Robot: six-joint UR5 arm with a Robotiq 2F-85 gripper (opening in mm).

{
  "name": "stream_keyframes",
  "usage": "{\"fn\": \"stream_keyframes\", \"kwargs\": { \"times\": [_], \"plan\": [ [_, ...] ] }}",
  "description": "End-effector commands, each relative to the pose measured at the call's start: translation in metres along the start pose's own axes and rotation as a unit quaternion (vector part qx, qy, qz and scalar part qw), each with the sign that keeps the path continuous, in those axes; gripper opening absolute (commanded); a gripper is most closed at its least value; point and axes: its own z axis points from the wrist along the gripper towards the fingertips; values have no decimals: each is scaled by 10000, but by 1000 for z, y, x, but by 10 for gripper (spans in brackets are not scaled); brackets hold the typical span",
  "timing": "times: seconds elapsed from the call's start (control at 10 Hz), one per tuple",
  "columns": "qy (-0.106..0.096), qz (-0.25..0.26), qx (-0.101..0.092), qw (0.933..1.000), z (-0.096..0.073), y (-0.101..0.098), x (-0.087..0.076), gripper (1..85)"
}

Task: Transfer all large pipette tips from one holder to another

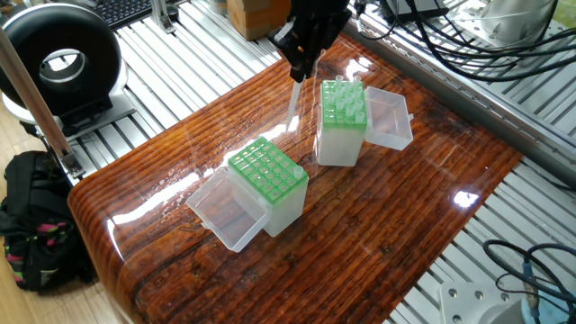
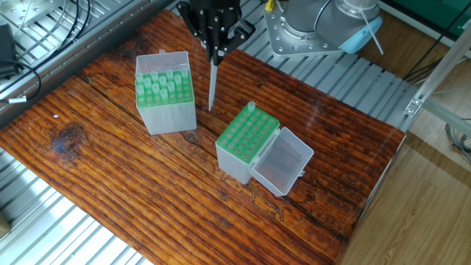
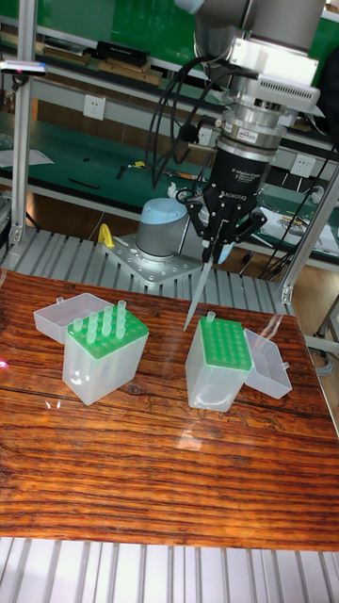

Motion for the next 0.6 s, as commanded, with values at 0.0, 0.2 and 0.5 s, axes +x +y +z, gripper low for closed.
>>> {"fn": "stream_keyframes", "kwargs": {
  "times": [0.0, 0.2, 0.5],
  "plan": [
    [-15, 60, -113, 9999, 5, 5, -8, 130],
    [72, -49, 3, 10000, 6, -2, -4, 130],
    [-65, -161, -299, 9994, 8, 19, -11, 140]
  ]
}}
